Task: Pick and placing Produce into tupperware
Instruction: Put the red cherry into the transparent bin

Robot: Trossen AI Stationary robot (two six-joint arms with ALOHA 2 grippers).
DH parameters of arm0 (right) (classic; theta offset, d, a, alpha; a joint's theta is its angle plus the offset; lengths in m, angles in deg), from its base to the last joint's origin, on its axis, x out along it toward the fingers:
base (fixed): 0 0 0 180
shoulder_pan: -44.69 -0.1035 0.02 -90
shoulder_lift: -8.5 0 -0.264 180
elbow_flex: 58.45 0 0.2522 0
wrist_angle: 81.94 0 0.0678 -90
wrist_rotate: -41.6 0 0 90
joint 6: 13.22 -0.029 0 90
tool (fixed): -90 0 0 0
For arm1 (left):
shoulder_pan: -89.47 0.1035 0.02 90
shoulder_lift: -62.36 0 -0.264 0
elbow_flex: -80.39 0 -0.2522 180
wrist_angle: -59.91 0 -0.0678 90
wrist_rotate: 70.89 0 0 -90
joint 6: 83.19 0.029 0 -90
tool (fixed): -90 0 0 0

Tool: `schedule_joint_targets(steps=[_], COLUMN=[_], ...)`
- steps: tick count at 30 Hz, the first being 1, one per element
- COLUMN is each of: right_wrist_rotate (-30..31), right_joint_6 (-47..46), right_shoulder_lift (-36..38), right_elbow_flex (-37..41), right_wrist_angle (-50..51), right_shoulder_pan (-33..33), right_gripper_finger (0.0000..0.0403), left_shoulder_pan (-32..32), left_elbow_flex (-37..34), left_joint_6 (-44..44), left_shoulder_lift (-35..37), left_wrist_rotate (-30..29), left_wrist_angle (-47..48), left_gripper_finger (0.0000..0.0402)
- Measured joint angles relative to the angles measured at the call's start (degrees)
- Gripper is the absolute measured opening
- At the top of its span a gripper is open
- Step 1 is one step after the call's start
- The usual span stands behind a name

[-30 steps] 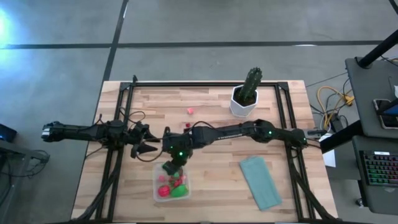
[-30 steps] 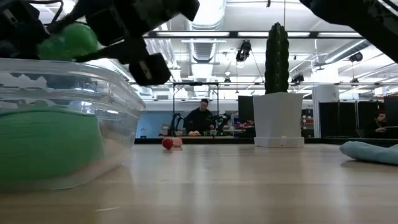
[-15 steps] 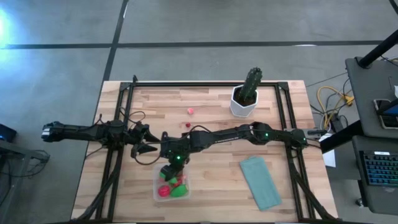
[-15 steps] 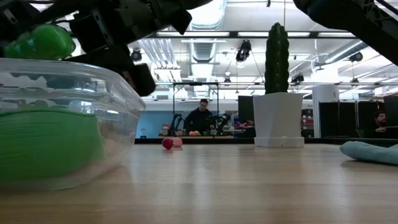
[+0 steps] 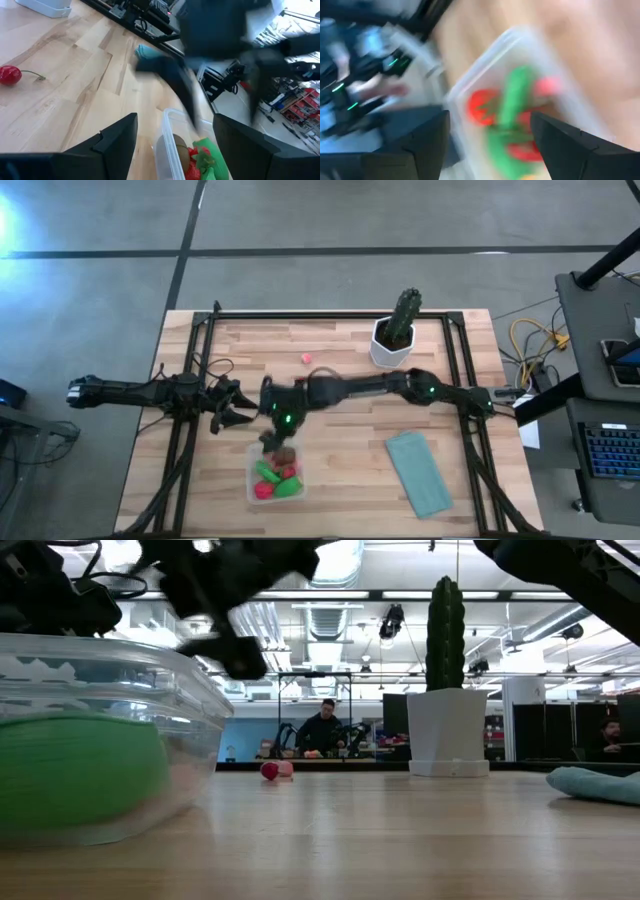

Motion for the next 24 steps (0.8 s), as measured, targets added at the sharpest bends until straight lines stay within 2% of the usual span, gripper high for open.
schedule_joint_targets(steps=[6,9,12,17,20,24], right_wrist_rotate=[20.04,22.91,24.45,31.74,31.92,31.85], right_joint_6=[7.06,8.40,7.39,10.02,14.62,20.62], right_shoulder_lift=[5.14,5.15,4.42,3.44,2.34,-0.37], right_elbow_flex=[-0.13,0.06,0.24,0.26,0.24,0.28], right_wrist_angle=[25.47,32.74,31.59,26.73,23.71,24.88], right_shoulder_pan=[5.22,8.10,10.20,11.72,11.97,11.99], right_gripper_finger=[0.0252,0.0253,0.0253,0.0242,0.0240,0.0240], left_shoulder_pan=[0.01,-0.01,-0.01,-0.01,0.00,-0.01], left_elbow_flex=[0.00,0.00,0.00,0.00,0.00,0.00], left_joint_6=[0.00,-0.01,0.00,0.00,0.00,-0.02], left_shoulder_lift=[0.02,0.00,0.00,0.00,0.00,0.00], left_wrist_rotate=[0.02,0.01,0.01,0.02,0.00,0.00], left_wrist_angle=[0.02,0.00,0.00,0.01,0.01,0.00], left_gripper_finger=[0.0246,0.0246,0.0246,0.0246,0.0246,0.0246])
